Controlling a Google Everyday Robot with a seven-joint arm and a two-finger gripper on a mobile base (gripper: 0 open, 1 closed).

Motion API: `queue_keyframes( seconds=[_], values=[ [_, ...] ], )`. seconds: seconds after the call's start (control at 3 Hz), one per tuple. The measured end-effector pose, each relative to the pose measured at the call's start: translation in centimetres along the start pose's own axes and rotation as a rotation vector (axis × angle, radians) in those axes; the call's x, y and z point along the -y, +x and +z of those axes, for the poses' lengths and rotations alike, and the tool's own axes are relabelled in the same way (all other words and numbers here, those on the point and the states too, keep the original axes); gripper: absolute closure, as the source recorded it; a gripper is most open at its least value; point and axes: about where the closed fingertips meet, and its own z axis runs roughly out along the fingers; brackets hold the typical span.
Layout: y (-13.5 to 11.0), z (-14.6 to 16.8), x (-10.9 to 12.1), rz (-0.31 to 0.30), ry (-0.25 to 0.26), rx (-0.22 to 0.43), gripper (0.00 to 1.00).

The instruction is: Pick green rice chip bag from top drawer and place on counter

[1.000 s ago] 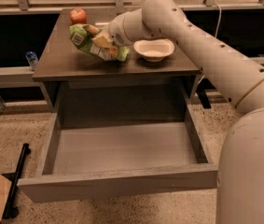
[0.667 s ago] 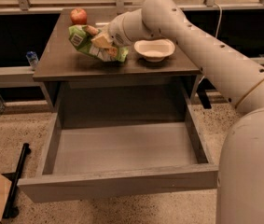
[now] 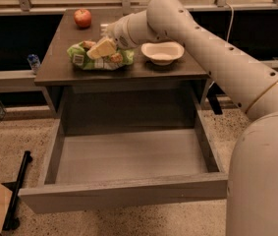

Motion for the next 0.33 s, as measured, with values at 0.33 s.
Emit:
queue_keyframes(
  seconds=[0.33],
  values=[
    [0.01,0.09,-0.07,0.000,-0.002,0.000,0.00]
  ],
)
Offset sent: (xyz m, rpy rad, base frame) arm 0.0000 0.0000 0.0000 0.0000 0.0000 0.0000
